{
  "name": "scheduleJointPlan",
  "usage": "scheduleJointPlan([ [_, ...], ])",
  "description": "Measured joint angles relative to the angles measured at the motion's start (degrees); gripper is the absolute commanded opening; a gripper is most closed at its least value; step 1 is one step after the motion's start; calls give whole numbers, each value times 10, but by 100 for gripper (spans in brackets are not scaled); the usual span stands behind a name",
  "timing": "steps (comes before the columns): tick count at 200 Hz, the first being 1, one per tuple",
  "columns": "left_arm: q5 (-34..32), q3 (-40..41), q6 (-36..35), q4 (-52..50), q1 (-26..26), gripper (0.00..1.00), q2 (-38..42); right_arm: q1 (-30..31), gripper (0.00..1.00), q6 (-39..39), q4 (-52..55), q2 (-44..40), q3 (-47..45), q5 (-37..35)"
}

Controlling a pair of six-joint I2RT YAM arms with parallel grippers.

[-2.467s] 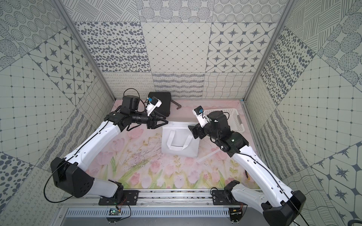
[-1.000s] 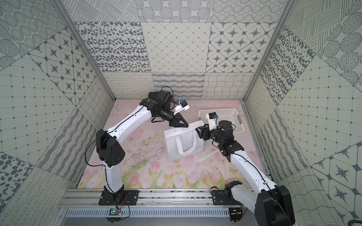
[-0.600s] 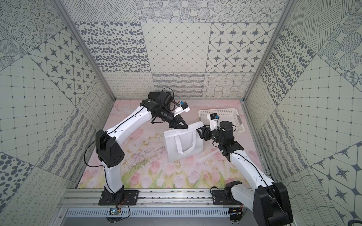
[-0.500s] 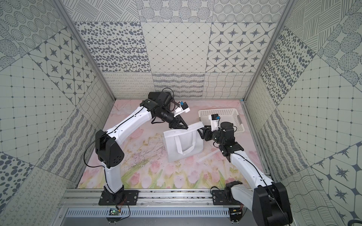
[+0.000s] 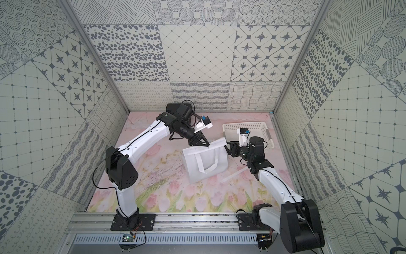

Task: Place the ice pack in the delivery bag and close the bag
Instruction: Seal the delivery bag at the center of the board.

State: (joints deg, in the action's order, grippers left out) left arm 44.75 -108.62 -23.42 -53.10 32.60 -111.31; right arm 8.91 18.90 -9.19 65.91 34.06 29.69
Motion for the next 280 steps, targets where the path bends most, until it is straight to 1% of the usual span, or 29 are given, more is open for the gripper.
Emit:
scheduleJointPlan([
  [4,-2,0,-2,0,0,15,0,0,61,0,-1,0,0,1],
  [12,-6,2,-4,0,0,26,2,0,62,1,-1,1,0,3],
  [15,-8,3,-3,0,0,27,3,0,62,1,-1,1,0,3],
  [55,-49,5,-5,-3,6,27,13,0,62,2,-5,1,1,9],
  [70,-63,6,-4,-3,8,18,18,0,62,2,-5,1,1,10],
  [83,-74,9,-7,-2,11,17,21,0,63,2,-5,1,2,11],
  [88,-77,10,-5,-2,13,16,22,0,63,2,-5,1,2,12],
  [103,-89,11,-6,-2,17,7,23,0,63,2,-5,1,2,12],
  [111,-95,11,-4,-2,19,0,23,0,63,2,-5,1,2,12],
  [165,-112,7,-5,0,22,0,22,0,63,2,-3,1,2,11],
  [173,-113,6,-3,1,23,14,22,0,63,2,-3,1,2,11],
  [190,-115,4,2,2,23,32,22,0,63,2,-2,0,2,11],
  [195,-115,3,8,2,23,35,22,0,64,2,-2,-1,2,11],
  [204,-114,2,12,2,23,38,22,0,64,2,-1,-3,2,11],
  [229,-113,-12,32,6,28,40,16,0,64,2,0,-9,2,11],
  [280,-125,-80,62,11,55,39,-39,0,64,2,5,-12,2,11],
])
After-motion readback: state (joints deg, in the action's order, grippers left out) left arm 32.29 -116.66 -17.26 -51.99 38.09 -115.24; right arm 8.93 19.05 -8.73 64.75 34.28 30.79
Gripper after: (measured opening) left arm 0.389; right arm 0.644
